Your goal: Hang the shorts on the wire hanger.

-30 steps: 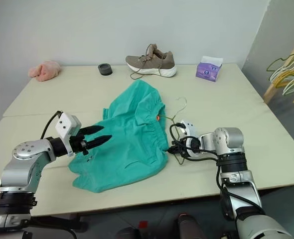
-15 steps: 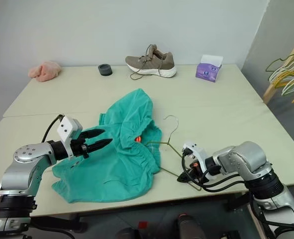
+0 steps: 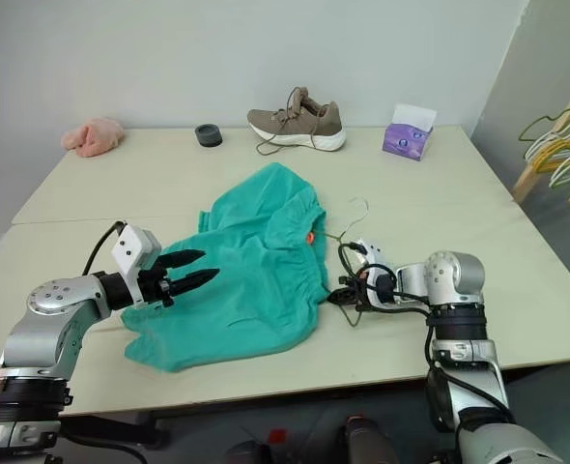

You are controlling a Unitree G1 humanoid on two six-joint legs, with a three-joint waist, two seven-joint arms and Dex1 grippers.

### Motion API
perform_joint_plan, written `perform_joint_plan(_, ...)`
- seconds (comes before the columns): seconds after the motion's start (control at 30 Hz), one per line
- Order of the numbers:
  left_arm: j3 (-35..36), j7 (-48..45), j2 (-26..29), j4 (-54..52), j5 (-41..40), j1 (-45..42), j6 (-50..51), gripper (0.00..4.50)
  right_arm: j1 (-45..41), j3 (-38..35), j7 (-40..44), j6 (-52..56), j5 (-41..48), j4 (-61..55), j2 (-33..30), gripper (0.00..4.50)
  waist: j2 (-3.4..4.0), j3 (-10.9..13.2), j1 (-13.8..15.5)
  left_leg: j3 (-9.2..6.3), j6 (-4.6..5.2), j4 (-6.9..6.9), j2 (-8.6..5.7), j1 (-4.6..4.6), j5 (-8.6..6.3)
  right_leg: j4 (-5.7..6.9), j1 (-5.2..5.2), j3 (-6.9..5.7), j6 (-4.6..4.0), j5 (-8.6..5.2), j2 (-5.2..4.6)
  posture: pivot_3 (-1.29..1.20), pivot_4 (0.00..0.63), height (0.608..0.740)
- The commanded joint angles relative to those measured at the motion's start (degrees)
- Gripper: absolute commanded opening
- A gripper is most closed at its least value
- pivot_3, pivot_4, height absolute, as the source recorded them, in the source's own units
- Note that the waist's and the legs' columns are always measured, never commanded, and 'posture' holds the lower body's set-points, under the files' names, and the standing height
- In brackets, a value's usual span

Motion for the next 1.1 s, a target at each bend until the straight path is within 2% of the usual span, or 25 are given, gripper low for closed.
perform_joint_plan(0.03, 0.51, -0.14, 0.30, -3.13, -0.77, 0.27, -0.05, 2.57, -3.70, -3.91, -2.62, -2.38, -2.30, 4.35, 0.70, 0.00, 0.00, 0.00, 0.01, -0.01, 0.00, 0.00, 0.00, -0.01, 0.00, 0.00, 0.00, 0.00, 0.00, 0.00, 0.00, -0.09, 0.084, 0.740)
perform_joint_plan(0.1, 0.67, 0.04, 0.30, -3.81, -0.86, 0.72, 0.20, 2.57, -4.93, -2.42, -1.23, -3.68, -2.64, 5.87, -0.83, 0.00, 0.01, 0.00, 0.01, -0.01, 0.00, 0.00, 0.00, 0.00, 0.00, 0.00, 0.00, 0.00, -0.01, 0.01, 0.00, -0.09, 0.084, 0.740)
perform_joint_plan(0.17, 0.87, 0.14, 0.33, -4.32, -0.95, 1.09, 0.42, 2.57, -4.54, 2.71, 2.92, -5.05, -1.85, 3.95, -3.80, 0.00, 0.01, 0.00, 0.22, -0.04, 0.00, 0.00, 0.00, -0.03, 0.00, -0.02, 0.00, -0.01, 0.01, 0.00, 0.00, -0.08, 0.083, 0.740)
perform_joint_plan(0.4, 1.40, -1.03, 1.10, -5.75, -2.12, 3.93, 2.31, 2.57, 3.26, 19.02, 19.32, -1.05, 10.00, -17.37, -13.85, 0.00, 0.03, 0.01, 0.59, -0.33, 0.02, -0.15, -0.01, -0.06, -0.02, -0.25, 0.00, -0.01, 0.02, -0.01, 0.01, -0.10, 0.090, 0.740)
perform_joint_plan(0.6, -1.17, -5.98, 3.46, -5.97, -1.47, 7.10, 3.37, 2.57, 5.17, 20.19, 21.03, -2.75, 9.96, -18.97, -16.73, 0.00, 0.05, 0.03, 0.61, -0.38, 0.02, -0.18, 0.01, -0.02, -0.02, -0.21, -0.01, -0.08, 0.05, -0.03, 0.04, -0.11, 0.095, 0.740)
perform_joint_plan(0.83, -7.30, -9.42, 5.65, -3.93, 3.47, 9.83, 1.28, 2.57, 7.23, 22.79, 23.80, -6.59, 9.43, -21.88, -21.69, 0.00, 0.05, 0.03, 1.20, -0.41, 0.02, -0.17, -0.01, -0.03, -0.02, -0.23, 0.00, -0.11, 0.04, -0.03, 0.04, -0.12, 0.098, 0.740)
perform_joint_plan(1.07, -8.65, -13.33, 7.71, -4.36, 3.46, 14.80, 0.48, 2.57, 6.69, 17.09, 19.55, -4.40, 7.92, -15.20, -18.96, 0.00, 0.10, 0.01, 0.76, -0.37, 0.02, -0.19, 0.00, 0.05, -0.02, -0.22, 0.01, -0.06, 0.04, -0.03, 0.03, -0.13, 0.101, 0.740)
perform_joint_plan(1.1, -8.83, -13.70, 7.93, -4.43, 3.58, 15.64, 0.22, 2.19, 6.48, 17.76, 19.98, -5.15, 7.25, -14.21, -19.98, 0.00, 0.13, -0.01, 0.78, -0.37, 0.02, -0.19, 0.00, 0.06, -0.02, -0.21, 0.03, -0.06, 0.04, -0.03, 0.02, -0.13, 0.101, 0.740)
